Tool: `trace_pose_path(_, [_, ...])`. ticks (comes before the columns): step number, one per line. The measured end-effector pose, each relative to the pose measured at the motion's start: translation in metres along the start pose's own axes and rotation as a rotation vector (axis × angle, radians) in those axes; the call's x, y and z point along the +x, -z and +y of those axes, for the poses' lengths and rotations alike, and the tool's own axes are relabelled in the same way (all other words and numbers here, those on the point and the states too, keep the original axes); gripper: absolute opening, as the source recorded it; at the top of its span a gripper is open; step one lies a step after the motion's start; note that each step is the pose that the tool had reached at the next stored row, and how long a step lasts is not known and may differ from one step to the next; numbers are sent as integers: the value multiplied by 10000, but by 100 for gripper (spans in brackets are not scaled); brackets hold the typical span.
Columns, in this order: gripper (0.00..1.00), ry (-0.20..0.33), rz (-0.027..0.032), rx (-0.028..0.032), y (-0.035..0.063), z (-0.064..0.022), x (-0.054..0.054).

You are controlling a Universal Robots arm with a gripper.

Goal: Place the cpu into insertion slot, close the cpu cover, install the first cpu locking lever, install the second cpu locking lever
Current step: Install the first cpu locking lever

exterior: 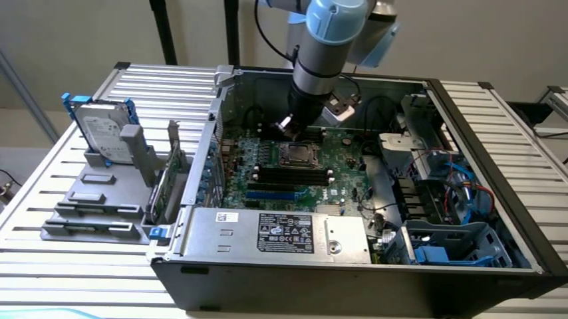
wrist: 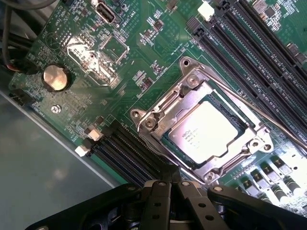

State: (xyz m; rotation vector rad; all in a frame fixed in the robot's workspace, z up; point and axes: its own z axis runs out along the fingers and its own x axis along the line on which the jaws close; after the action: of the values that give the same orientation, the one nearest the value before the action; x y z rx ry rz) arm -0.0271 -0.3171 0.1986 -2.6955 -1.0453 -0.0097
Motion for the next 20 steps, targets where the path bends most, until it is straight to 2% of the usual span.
trace_pose_path(6, [11,-22,-66,60,28,24,9])
trace_pose_path(11, [11,-39,-131,78,48,45,14])
trace_pose_path(20, [11,-32,-121,97,45,56,25])
